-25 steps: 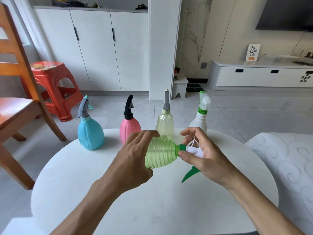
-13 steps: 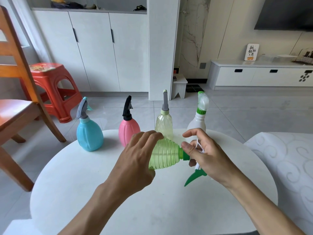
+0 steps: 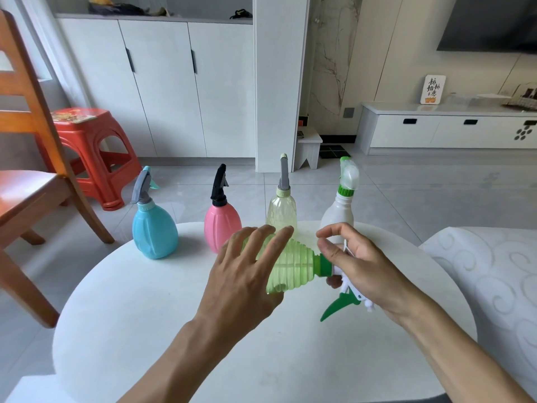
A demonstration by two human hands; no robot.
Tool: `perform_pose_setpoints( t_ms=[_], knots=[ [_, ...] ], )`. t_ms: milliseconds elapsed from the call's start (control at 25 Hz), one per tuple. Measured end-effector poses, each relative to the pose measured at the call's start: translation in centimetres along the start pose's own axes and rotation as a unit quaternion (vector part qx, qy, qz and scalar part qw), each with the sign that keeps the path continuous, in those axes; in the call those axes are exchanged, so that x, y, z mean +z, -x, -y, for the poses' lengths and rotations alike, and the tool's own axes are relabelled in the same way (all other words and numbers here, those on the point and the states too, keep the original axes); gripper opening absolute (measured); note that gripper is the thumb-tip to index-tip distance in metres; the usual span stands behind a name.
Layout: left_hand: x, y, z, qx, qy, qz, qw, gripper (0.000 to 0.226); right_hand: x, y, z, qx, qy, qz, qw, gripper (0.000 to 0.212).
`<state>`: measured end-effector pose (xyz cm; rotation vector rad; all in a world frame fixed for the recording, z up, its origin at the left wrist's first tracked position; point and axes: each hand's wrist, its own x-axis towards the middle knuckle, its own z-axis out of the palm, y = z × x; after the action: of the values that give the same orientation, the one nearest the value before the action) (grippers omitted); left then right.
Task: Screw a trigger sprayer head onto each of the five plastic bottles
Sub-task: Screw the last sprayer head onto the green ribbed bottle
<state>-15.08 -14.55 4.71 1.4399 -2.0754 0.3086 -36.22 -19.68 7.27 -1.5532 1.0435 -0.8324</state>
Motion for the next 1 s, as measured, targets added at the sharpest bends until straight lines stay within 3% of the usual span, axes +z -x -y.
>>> perform_pose_setpoints(
  t_ms=[200,320,360,440,600,680,720,760,800,880,920,960,1000],
  knots=[
    [0.1,0.3,-0.3,-0.014,0.016,0.006,1.0,0.09,-0.5,0.1,0.4,0.0,0.01,0.024,1.0,0.033],
    [-0.3,0.2,-0.8,-0.103,0.138,0.01,0.985,0.084,-1.3,0.0,0.8,0.027,-0.142,0.024,0.989,0.037],
    [-0.8,-0.2,-0.9,-0.167,0.235,0.028,0.957,0.081,-1.7,0.0,1.0,0.022,-0.219,0.033,0.975,0.038],
    [-1.1,-0.9,-0.3,-0.261,0.433,0.093,0.858,0.074,-2.0,-0.1,1.1,-0.021,-0.286,0.053,0.957,0.032],
    [-0.9,-1.1,-0.7,-0.214,0.683,0.253,0.651,0.056,0.2,0.3,0.7,-0.095,-0.342,0.173,0.919,0.036],
    [-0.7,-1.0,-0.8,-0.202,0.725,0.302,0.585,0.057,0.6,0.4,0.9,-0.105,-0.387,0.181,0.898,0.048],
    [-0.8,-1.0,-0.7,-0.206,0.728,0.3,0.58,0.057,0.6,0.4,1.2,-0.105,-0.398,0.159,0.898,0.051],
    [-0.9,-1.1,-0.7,-0.215,0.715,0.275,0.605,0.059,0.7,0.3,1.4,-0.106,-0.393,0.124,0.905,0.052],
    [-0.9,-1.2,-0.8,-0.225,0.675,0.231,0.663,0.063,0.8,0.2,1.4,-0.106,-0.372,0.082,0.918,0.048],
    [-0.7,-0.9,-1.7,-0.222,0.506,0.134,0.822,0.082,1.3,-0.1,1.0,-0.108,-0.324,0.016,0.94,0.03],
    [-0.6,-0.5,-2.6,-0.199,0.416,0.094,0.882,0.092,1.6,-0.2,0.8,-0.107,-0.312,0.004,0.944,0.025],
    [-0.5,-0.1,-3.4,-0.174,0.358,0.065,0.915,0.098,1.7,-0.4,0.6,-0.108,-0.301,0.009,0.947,0.026],
    [-0.2,0.0,-3.9,-0.161,0.341,0.053,0.925,0.102,1.5,-0.5,0.7,-0.116,-0.289,0.027,0.95,0.035]
  ],
)
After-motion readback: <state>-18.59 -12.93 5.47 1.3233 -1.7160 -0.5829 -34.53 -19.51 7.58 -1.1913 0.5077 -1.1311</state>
